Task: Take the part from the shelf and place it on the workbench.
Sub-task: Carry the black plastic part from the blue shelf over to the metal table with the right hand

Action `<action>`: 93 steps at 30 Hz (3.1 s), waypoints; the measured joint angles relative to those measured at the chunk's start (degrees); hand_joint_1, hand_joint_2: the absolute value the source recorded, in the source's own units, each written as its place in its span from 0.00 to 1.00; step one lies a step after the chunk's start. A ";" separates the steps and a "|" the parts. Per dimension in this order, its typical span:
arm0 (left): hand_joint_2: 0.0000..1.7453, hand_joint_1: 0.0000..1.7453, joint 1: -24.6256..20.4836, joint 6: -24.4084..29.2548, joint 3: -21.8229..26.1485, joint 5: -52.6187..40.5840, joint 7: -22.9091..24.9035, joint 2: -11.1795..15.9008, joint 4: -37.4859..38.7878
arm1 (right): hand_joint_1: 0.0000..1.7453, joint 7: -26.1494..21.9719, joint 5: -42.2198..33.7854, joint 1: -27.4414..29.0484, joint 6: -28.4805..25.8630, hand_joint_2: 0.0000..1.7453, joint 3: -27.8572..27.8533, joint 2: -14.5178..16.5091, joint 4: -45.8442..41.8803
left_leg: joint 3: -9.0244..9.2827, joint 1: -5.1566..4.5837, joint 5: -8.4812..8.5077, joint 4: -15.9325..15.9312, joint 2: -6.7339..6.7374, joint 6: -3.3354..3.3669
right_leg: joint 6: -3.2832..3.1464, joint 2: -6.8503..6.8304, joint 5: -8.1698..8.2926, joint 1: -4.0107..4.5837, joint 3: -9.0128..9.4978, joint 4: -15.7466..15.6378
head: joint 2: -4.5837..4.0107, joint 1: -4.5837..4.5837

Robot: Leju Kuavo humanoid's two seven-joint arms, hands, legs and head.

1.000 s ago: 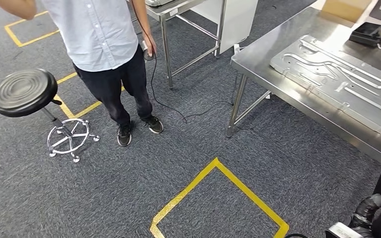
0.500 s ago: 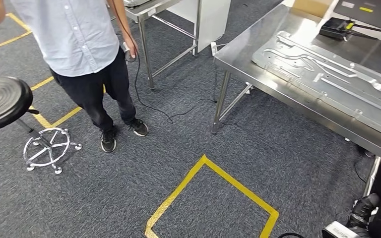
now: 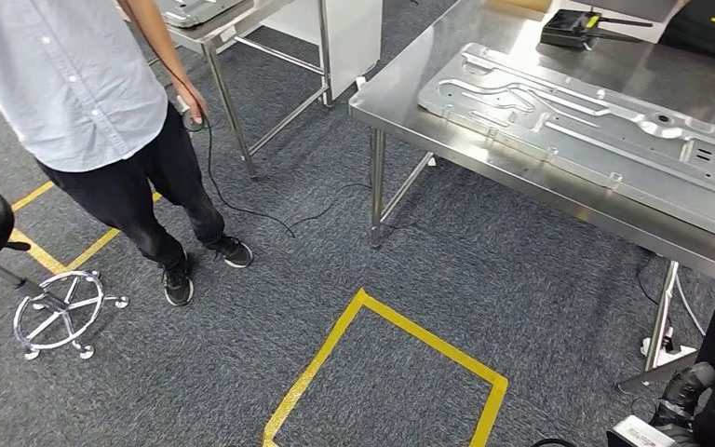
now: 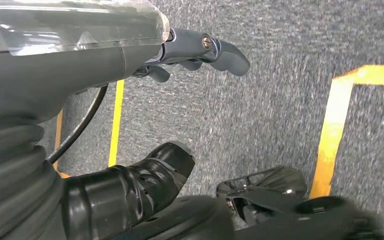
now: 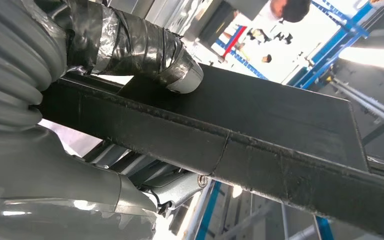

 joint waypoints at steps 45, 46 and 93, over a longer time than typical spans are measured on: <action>1.00 0.00 0.05 -2.48 0.04 0.29 -0.72 0.29 0.00 | 1.00 0.00 1.70 -0.30 0.00 1.00 1.70 0.02 1.24 | 6.05 0.25 8.71 -15.23 0.09 3.36 | 2.89 0.17 -6.13 -0.20 -7.09 13.18 | 0.00 0.19; 1.00 0.00 0.13 -2.50 0.04 0.30 -0.73 0.29 0.00 | 1.00 0.00 1.71 -0.27 0.00 1.00 1.73 0.02 1.28 | 6.04 0.22 8.67 -15.21 0.65 3.36 | 3.04 -0.04 -6.88 -0.27 -8.32 15.81 | 0.00 0.19; 1.00 0.00 -0.02 -4.73 0.15 -0.26 -1.45 0.75 0.00 | 1.00 -0.02 10.63 -0.59 0.00 1.00 5.58 0.07 7.54 | 5.55 -0.35 8.30 -14.25 -2.95 1.93 | 1.49 3.54 0.52 -0.06 -0.85 0.54 | 0.00 0.13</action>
